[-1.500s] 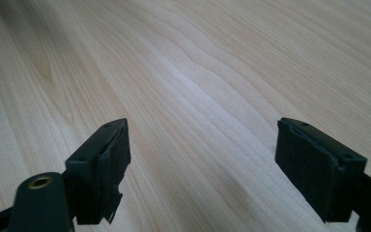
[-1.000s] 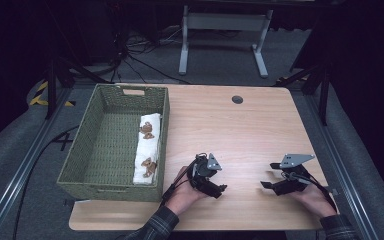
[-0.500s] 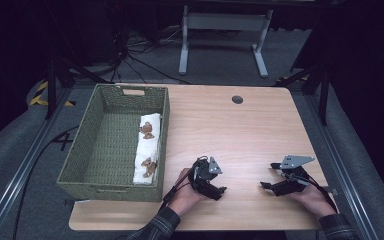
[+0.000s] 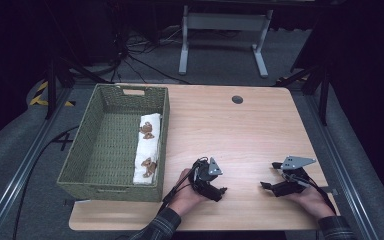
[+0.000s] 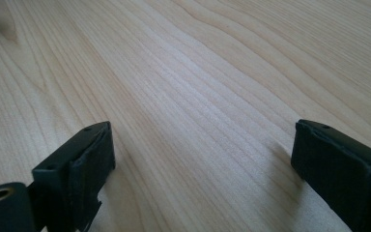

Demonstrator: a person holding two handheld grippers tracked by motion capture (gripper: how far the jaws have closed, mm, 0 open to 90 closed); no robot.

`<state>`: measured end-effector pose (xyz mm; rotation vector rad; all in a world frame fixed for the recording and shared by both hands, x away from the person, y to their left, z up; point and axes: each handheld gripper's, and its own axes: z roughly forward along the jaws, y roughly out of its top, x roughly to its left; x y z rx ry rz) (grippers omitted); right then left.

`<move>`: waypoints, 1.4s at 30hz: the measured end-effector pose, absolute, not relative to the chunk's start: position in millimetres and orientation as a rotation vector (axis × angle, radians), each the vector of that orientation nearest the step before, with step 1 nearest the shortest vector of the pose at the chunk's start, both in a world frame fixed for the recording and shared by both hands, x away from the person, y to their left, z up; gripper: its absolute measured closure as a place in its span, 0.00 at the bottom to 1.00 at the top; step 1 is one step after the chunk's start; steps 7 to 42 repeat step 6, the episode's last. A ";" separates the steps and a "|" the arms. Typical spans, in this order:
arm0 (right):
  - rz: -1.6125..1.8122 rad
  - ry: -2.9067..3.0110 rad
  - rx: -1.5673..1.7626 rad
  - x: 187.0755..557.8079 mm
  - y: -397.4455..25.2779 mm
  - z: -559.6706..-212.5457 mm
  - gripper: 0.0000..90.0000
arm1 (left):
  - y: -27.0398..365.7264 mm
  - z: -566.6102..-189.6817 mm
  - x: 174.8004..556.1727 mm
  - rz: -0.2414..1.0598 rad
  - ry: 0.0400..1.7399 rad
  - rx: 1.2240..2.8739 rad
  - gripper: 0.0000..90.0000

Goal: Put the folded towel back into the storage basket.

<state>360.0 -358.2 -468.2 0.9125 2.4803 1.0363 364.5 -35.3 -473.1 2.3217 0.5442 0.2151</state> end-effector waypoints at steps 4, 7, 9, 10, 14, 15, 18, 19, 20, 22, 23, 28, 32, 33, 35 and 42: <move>1.036 2.480 0.913 360.0 -358.3 -468.2 0.10 | -35.4 -473.2 364.9 0.216 0.542 2.321 0.13; 1.036 2.481 0.912 360.0 -358.3 -468.2 0.10 | -35.3 -473.0 364.9 0.216 0.542 2.323 0.13; 1.036 2.481 0.912 360.0 -358.3 -468.2 0.10 | -35.3 -473.0 364.9 0.216 0.542 2.323 0.13; 1.036 2.481 0.912 360.0 -358.3 -468.2 0.10 | -35.3 -473.0 364.9 0.216 0.542 2.323 0.13; 1.036 2.481 0.912 360.0 -358.3 -468.2 0.10 | -35.3 -473.0 364.9 0.216 0.542 2.323 0.13; 1.036 2.481 0.912 360.0 -358.3 -468.2 0.10 | -35.3 -473.0 364.9 0.216 0.542 2.323 0.13; 1.036 2.481 0.912 360.0 -358.3 -468.2 0.10 | -35.3 -473.0 364.9 0.216 0.542 2.323 0.13; 1.036 2.481 0.912 360.0 -358.3 -468.2 0.10 | -35.3 -473.0 364.9 0.216 0.542 2.323 0.13; 1.036 2.481 0.912 360.0 -358.3 -468.2 0.10 | -35.3 -473.0 364.9 0.216 0.542 2.323 0.13; 1.036 2.481 0.912 360.0 -358.3 -468.2 0.10 | -35.3 -473.0 364.9 0.216 0.542 2.323 0.13; 1.036 2.481 0.912 360.0 -358.3 -468.2 0.10 | -35.3 -473.0 364.9 0.216 0.542 2.323 0.13; 1.036 2.481 0.912 360.0 -358.3 -468.2 0.10 | -35.3 -473.0 364.9 0.216 0.542 2.323 0.13; 1.036 2.481 0.912 360.0 -358.3 -468.2 0.10 | -35.3 -473.0 364.9 0.216 0.542 2.323 0.13; 1.036 2.481 0.912 360.0 -358.3 -468.2 0.10 | -35.3 -473.0 364.9 0.216 0.542 2.323 0.13; 1.036 2.481 0.912 360.0 -358.3 -468.2 0.10 | -35.3 -473.0 364.9 0.216 0.542 2.323 0.13; 1.036 2.481 0.912 360.0 -358.3 -468.2 0.10 | -35.3 -473.0 364.9 0.216 0.542 2.323 0.13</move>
